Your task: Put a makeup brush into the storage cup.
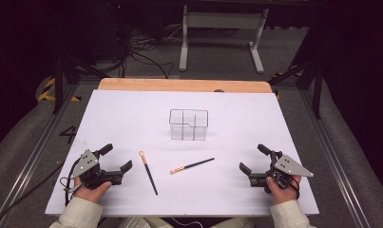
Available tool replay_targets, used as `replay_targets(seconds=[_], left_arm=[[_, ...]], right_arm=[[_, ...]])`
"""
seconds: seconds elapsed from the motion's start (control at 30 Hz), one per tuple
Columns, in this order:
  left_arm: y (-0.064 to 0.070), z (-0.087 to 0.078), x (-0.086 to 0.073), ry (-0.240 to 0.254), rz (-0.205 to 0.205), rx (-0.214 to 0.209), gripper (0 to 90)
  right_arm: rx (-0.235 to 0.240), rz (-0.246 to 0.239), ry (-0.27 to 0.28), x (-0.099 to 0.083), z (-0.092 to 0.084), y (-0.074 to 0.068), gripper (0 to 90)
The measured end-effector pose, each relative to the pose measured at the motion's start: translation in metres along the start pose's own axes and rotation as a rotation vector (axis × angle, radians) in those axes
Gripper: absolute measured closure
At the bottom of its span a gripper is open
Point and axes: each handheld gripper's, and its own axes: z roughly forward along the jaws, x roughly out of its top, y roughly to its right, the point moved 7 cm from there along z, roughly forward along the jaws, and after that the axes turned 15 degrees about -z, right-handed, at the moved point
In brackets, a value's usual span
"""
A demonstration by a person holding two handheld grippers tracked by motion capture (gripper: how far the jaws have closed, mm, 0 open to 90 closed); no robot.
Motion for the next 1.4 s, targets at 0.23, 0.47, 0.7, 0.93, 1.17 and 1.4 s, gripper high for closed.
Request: replay_targets(seconds=[0.23, 0.47, 0.7, 0.93, 1.17, 1.4], left_arm=[[0.0, 0.002, -0.001, -0.006, 0.006, 0.04, 1.2], [0.002, 0.001, -0.001, -0.007, 0.022, 0.012, 0.9], [0.003, 0.002, -0.002, -0.009, 0.029, 0.012, 0.3], [0.003, -0.002, -0.001, 0.013, 0.013, -0.027, 0.1], [0.008, -0.002, -0.003, -0.007, 0.066, -0.073, 0.0], [0.015, -0.007, 0.007, -0.055, 0.094, -0.084, 1.2]], right_arm=[[0.004, 0.001, 0.001, 0.0, 0.0, 0.0, 0.5], [0.001, 0.005, 0.002, 0.0, 0.0, 0.0, 0.5], [0.005, 0.008, 0.003, 0.0, -0.001, 0.0, 0.5], [0.005, 0.008, 0.002, 0.0, -0.001, 0.0, 0.5], [0.006, 0.007, 0.0, 0.0, 0.0, 0.0, 0.5], [0.006, 0.009, 0.0, -0.001, 0.0, 0.001, 0.6]])
